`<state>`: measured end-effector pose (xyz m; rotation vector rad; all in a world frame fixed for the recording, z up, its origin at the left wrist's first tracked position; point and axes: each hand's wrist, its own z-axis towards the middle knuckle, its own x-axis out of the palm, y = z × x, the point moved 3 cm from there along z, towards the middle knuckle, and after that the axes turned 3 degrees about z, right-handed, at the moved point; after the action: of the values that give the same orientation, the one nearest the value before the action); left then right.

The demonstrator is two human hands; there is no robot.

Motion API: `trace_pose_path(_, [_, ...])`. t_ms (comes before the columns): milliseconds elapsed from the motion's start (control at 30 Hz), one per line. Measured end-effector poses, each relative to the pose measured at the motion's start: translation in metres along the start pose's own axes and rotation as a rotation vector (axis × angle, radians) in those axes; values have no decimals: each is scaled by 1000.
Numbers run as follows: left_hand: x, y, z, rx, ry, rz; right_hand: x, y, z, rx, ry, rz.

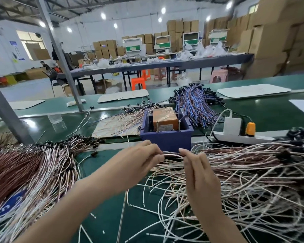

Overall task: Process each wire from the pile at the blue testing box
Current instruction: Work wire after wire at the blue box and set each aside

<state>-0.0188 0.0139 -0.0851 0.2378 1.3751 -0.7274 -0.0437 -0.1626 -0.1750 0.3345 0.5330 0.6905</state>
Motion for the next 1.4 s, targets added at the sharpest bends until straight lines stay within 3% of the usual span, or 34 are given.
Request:
trace_pose_path(133, [-17, 14, -9, -66, 6, 134, 1, -7, 2, 155, 92, 67])
trace_pose_path(300, [-15, -4, 6, 65, -102, 419, 12, 6, 2, 516, 281, 675])
trace_pose_path(400, [-15, -5, 11, 52, -180, 467, 7, 6, 9, 592, 264, 878])
trace_pose_path(467, [-12, -3, 11, 40, -361, 437, 4, 6, 13, 623, 235, 951])
trace_pose_path(533, [-10, -2, 3, -41, -629, 245, 3, 3, 14, 665, 216, 985])
trace_pose_path(600, [-1, 5, -3, -241, -690, -195, 4, 1, 13, 709, 184, 1003])
trace_pose_path(667, [16, 14, -4, -529, -455, -699, 5, -2, 12, 757, 147, 1030])
trace_pose_path(733, [31, 18, -1, -734, -194, -1016, 5, -4, 12, 779, 125, 1023])
trace_pose_path(800, [38, 22, 7, -802, -145, -1280, 5, -4, 13, 780, 129, 1014])
trace_pose_path(900, [34, 35, 19, -745, -269, -1706, 4, -2, 13, 776, 160, 1013])
trace_pose_path(967, [28, 47, 25, -719, -401, -1869, 2, -3, 13, 794, 156, 1006])
trace_pose_path(1033, [25, 53, 30, -725, -573, -1843, 2, -5, 13, 814, 120, 972])
trace_pose_path(1100, [29, 51, 30, -703, -680, -1536, 3, -8, 10, 835, 57, 918])
trace_pose_path(1200, [52, 38, 24, -560, -678, -1032, 3, -14, 5, 897, -78, 853])
trace_pose_path(1400, [99, 29, 17, -476, -709, -762, 5, -23, 2, 941, -152, 781])
